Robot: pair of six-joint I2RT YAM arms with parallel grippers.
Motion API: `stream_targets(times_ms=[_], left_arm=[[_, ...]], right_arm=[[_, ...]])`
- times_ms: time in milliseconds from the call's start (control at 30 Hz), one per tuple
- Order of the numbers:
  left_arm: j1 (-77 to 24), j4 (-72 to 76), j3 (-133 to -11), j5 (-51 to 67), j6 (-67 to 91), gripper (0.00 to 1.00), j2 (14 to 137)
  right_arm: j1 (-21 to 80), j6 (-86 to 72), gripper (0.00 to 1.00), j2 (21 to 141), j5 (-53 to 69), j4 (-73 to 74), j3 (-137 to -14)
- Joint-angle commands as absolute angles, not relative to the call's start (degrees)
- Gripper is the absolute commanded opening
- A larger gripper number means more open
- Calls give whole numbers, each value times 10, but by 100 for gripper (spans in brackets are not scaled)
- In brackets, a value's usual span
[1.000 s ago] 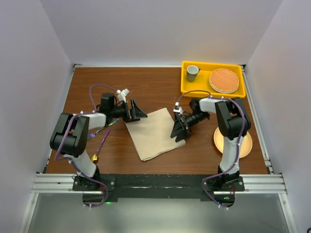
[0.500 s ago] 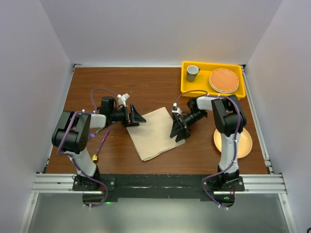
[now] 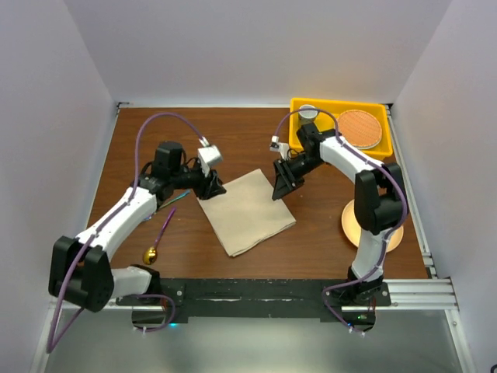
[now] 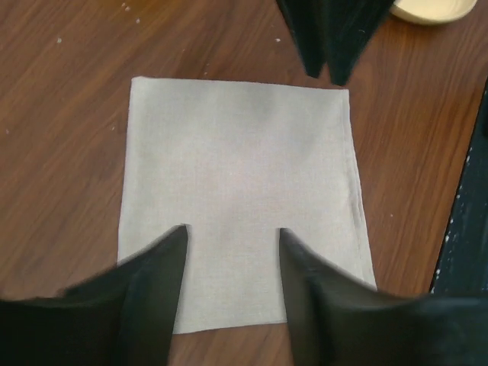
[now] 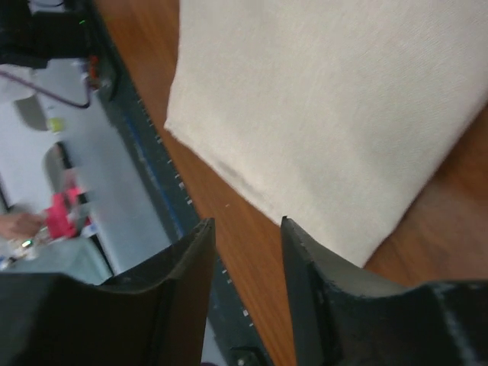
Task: Fold the napkin into a case and place the utensils inside
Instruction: Smooth out the square-folded napkin at the center of the board, then move to the center of the board.
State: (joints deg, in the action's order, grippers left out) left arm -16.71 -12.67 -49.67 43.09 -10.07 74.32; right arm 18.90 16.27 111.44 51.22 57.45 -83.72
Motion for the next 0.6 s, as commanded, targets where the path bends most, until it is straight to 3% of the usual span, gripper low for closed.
stream_targets(times_ms=[0,133,433,567], left_arm=[[-209,-218,-493,341,-366,28,731],[-245,-224,-513,274,-360,17,800],[-313,-221,-433,200,-326,0,825],[-355,-234,-390,185,-328,0,808]], right_arm=[[227,66,39,1094,388,457,-827],[246,44,30,1121,330,427,-827],[283,30,31,1174,272,364,-818],[304,42,34,1187,274,362,-828]])
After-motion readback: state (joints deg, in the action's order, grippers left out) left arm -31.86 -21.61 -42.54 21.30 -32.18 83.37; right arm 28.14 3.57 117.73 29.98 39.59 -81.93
